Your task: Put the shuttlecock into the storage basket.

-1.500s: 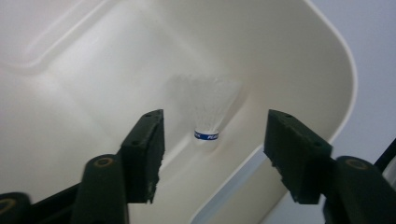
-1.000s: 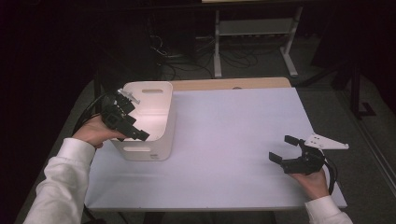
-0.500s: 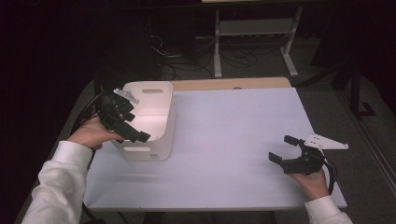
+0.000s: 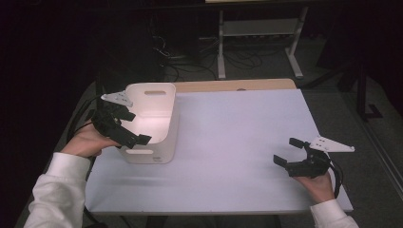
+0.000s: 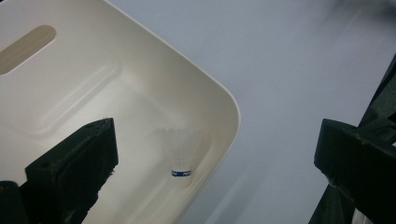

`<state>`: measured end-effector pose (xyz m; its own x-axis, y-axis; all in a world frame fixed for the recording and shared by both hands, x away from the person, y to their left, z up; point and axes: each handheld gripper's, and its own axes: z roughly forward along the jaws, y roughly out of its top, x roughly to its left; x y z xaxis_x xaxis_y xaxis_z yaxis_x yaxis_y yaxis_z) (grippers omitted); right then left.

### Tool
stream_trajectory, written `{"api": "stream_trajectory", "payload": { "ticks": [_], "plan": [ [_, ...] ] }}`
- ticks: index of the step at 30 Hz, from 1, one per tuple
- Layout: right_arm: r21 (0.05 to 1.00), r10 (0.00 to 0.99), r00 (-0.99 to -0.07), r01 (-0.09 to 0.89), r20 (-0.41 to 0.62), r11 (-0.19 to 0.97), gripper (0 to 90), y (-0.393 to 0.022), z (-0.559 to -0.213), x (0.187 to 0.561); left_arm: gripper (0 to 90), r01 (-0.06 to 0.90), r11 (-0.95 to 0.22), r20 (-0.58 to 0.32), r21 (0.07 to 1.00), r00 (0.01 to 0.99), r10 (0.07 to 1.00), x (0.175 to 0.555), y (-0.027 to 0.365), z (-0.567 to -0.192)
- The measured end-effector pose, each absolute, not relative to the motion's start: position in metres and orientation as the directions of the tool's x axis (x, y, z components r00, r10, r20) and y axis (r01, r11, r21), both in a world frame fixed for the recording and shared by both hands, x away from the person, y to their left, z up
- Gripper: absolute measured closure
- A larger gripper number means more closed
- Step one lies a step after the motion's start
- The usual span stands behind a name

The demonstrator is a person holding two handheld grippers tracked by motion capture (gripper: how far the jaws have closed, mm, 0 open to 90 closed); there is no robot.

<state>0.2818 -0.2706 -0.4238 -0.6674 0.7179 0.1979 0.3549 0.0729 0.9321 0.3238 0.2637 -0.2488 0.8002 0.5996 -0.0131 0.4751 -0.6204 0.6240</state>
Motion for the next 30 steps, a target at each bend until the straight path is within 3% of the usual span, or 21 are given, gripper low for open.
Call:
{"api": "stream_trajectory", "payload": {
  "ticks": [30],
  "plan": [
    [0.930, 0.717, -0.670, 0.357, 0.192, 0.084, 0.0, -0.269, -0.424, 0.282, 0.0, 0.408, -0.445, -0.032, 0.797, 0.765, 0.643, 0.293, 0.277, -0.273]
  ]
}}
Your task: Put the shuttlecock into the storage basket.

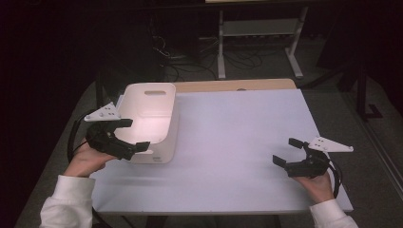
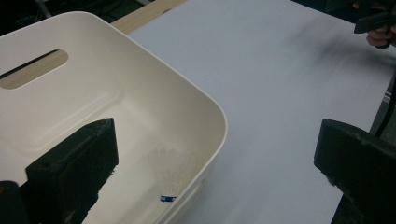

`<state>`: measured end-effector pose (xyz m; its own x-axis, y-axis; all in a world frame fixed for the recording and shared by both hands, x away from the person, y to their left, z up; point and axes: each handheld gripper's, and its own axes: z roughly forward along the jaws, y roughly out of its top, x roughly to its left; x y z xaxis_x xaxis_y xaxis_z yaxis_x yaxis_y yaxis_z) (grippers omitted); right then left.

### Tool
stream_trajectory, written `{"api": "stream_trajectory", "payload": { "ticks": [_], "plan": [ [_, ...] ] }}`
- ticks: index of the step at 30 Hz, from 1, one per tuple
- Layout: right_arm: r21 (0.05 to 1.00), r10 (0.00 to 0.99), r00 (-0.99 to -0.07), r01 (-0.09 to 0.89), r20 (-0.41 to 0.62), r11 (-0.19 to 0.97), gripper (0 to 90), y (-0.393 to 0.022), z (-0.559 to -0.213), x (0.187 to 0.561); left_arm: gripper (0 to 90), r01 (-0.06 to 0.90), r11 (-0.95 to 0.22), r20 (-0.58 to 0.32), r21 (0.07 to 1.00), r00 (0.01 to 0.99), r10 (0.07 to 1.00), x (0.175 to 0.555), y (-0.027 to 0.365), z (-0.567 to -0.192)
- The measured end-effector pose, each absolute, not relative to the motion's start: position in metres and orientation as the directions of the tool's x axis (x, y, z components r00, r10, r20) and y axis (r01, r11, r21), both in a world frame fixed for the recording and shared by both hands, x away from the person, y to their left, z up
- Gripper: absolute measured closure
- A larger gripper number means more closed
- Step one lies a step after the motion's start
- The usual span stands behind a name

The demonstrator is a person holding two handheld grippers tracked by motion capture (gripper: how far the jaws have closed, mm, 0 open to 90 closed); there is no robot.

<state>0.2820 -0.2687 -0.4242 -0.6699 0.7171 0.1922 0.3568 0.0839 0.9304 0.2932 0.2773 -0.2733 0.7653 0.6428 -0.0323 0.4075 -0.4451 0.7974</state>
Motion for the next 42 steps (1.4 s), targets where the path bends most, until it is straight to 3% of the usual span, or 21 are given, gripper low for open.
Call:
{"api": "stream_trajectory", "payload": {
  "ticks": [26, 42],
  "plan": [
    [0.930, 0.719, -0.668, 0.358, 0.191, 0.086, 0.0, -0.268, -0.424, 0.282, 0.0, 0.330, -0.373, -0.029, 0.867, 0.781, 0.623, 0.268, 0.283, -0.305],
    [0.930, 0.722, -0.666, 0.357, 0.188, 0.088, 0.0, -0.268, -0.424, 0.282, 0.0, 0.289, -0.235, -0.078, 0.928, 0.767, 0.637, 0.254, 0.296, -0.331]
  ]
}}
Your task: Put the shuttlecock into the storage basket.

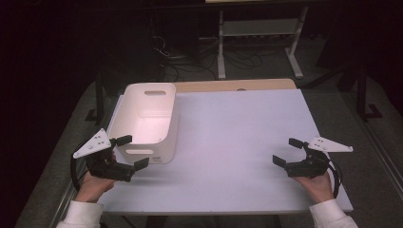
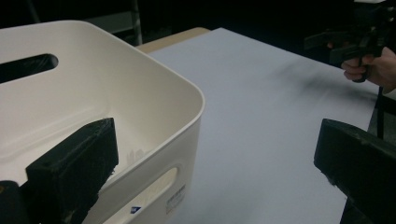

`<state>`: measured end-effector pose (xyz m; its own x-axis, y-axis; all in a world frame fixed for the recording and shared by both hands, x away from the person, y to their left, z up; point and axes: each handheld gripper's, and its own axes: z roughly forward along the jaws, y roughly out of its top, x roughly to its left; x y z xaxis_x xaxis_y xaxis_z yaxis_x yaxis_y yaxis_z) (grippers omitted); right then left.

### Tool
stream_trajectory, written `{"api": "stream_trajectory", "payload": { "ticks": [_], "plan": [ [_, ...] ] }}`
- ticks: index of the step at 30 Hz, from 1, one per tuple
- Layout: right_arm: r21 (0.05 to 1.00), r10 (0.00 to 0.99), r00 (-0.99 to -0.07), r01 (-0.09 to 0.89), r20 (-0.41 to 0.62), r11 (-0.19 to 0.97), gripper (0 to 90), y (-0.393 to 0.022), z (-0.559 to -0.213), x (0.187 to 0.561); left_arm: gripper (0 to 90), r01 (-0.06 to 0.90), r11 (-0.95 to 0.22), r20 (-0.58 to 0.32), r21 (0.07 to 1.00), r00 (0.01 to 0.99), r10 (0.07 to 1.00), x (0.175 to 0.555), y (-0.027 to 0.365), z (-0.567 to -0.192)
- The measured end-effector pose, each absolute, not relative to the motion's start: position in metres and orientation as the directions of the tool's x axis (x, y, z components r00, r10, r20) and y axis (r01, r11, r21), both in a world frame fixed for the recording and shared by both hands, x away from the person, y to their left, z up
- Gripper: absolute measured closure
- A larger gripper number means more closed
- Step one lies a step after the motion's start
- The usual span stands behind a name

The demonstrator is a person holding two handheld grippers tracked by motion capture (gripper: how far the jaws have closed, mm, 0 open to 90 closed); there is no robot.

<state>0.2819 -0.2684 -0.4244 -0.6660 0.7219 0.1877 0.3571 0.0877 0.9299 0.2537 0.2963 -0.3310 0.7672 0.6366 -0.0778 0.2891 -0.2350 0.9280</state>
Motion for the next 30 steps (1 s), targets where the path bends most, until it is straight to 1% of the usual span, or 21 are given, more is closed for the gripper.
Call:
{"api": "stream_trajectory", "payload": {
  "ticks": [3, 6, 13, 15, 17, 30],
  "plan": [
    [0.930, 0.723, -0.665, 0.358, 0.187, 0.088, 0.0, -0.268, -0.424, 0.282, 0.0, 0.248, -0.200, -0.068, 0.948, 0.770, 0.634, 0.248, 0.300, -0.333],
    [0.930, 0.722, -0.667, 0.356, 0.186, 0.089, 0.0, -0.268, -0.425, 0.282, 0.0, 0.233, -0.179, -0.074, 0.956, 0.779, 0.623, 0.245, 0.302, -0.334],
    [0.930, 0.722, -0.667, 0.357, 0.185, 0.092, 0.0, -0.268, -0.425, 0.282, 0.0, 0.254, -0.178, -0.097, 0.951, 0.788, 0.608, 0.242, 0.301, -0.348],
    [0.930, 0.721, -0.667, 0.357, 0.185, 0.092, 0.0, -0.268, -0.425, 0.282, 0.0, 0.254, -0.194, -0.087, 0.948, 0.790, 0.607, 0.242, 0.302, -0.352],
    [0.929, 0.721, -0.668, 0.357, 0.185, 0.092, 0.0, -0.268, -0.425, 0.282, 0.0, 0.259, -0.183, -0.099, 0.948, 0.789, 0.606, 0.241, 0.301, -0.356],
    [0.928, 0.721, -0.669, 0.360, 0.181, 0.101, 0.0, -0.268, -0.425, 0.283, 0.0, 0.276, -0.169, -0.116, 0.946, 0.777, 0.619, 0.236, 0.303, -0.378]
  ]
}}
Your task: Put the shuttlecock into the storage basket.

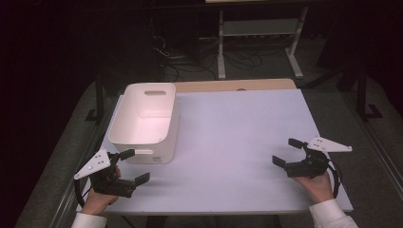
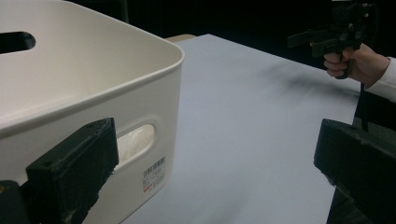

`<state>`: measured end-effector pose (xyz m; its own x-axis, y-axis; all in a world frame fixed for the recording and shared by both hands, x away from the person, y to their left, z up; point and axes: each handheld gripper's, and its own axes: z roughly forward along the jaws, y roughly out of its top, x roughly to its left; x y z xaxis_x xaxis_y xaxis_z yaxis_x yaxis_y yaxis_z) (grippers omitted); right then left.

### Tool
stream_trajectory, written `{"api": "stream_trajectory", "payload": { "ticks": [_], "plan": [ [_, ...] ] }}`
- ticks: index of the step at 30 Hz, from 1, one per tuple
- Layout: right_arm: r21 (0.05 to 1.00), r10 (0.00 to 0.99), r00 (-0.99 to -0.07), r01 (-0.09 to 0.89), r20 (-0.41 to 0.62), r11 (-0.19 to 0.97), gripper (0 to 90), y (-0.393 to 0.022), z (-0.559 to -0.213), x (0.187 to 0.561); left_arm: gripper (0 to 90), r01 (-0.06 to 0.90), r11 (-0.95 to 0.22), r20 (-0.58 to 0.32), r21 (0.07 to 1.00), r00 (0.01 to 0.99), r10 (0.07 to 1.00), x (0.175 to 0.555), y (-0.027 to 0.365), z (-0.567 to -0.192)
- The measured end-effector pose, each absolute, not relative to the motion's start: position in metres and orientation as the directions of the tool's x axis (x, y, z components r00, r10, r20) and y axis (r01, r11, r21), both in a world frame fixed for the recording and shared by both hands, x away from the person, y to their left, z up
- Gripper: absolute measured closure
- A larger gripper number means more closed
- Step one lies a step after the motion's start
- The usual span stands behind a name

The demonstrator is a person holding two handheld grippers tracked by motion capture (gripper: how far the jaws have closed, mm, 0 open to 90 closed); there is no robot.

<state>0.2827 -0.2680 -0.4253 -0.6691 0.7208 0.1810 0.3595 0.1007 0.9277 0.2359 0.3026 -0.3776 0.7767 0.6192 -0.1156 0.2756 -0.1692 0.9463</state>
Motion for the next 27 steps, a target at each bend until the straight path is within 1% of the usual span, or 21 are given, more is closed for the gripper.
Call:
{"api": "stream_trajectory", "payload": {
  "ticks": [7, 14, 19, 27],
  "plan": [
    [0.927, 0.720, -0.670, 0.360, 0.181, 0.102, 0.0, -0.268, -0.425, 0.283, 0.0, 0.283, -0.167, -0.117, 0.944, 0.764, 0.635, 0.237, 0.305, -0.387],
    [0.925, 0.717, -0.672, 0.365, 0.183, 0.105, 0.0, -0.267, -0.426, 0.283, 0.0, 0.300, -0.141, -0.141, 0.943, 0.749, 0.647, 0.236, 0.307, -0.393],
    [0.924, 0.715, -0.676, 0.365, 0.180, 0.112, 0.0, -0.266, -0.426, 0.283, 0.0, 0.308, -0.148, -0.142, 0.940, 0.745, 0.652, 0.237, 0.307, -0.397],
    [0.924, 0.715, -0.676, 0.365, 0.178, 0.115, 0.0, -0.266, -0.426, 0.284, 0.0, 0.309, -0.138, -0.145, 0.941, 0.736, 0.662, 0.235, 0.308, -0.398]
  ]
}}
